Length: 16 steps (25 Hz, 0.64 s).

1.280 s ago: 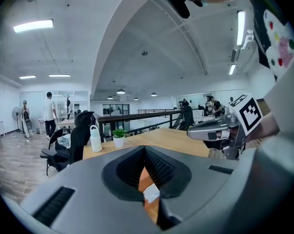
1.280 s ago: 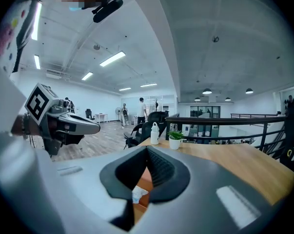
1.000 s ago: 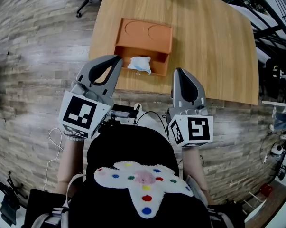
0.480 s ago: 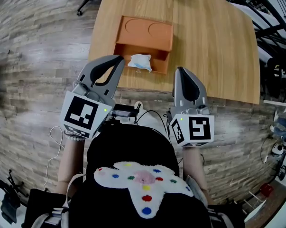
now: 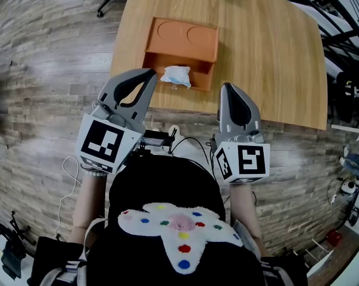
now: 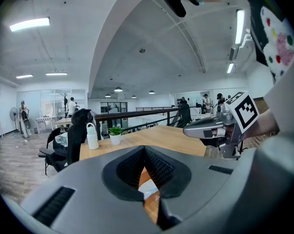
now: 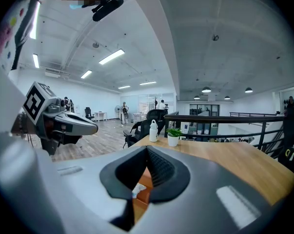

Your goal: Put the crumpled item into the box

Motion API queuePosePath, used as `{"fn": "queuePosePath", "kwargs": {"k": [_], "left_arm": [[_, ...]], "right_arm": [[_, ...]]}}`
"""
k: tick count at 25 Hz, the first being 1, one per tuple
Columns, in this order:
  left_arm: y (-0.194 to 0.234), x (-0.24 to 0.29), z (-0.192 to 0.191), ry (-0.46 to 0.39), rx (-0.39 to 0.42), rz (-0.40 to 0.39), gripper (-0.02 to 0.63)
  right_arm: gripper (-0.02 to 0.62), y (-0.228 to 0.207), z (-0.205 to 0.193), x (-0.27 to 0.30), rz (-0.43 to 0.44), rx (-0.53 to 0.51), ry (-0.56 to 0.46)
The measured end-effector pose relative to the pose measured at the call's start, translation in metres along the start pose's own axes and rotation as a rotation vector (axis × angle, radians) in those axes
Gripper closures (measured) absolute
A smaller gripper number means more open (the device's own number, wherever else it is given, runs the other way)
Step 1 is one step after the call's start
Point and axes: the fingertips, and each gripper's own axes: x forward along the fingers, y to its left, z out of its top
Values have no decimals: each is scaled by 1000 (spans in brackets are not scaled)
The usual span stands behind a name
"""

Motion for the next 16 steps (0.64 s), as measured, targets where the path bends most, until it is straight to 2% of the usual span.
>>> {"fn": "queuePosePath", "kwargs": {"k": [16], "left_arm": [[4,3,-5,-1,-4,6,600]], "right_arm": [[586,1,-9,4,3,17,17]]}}
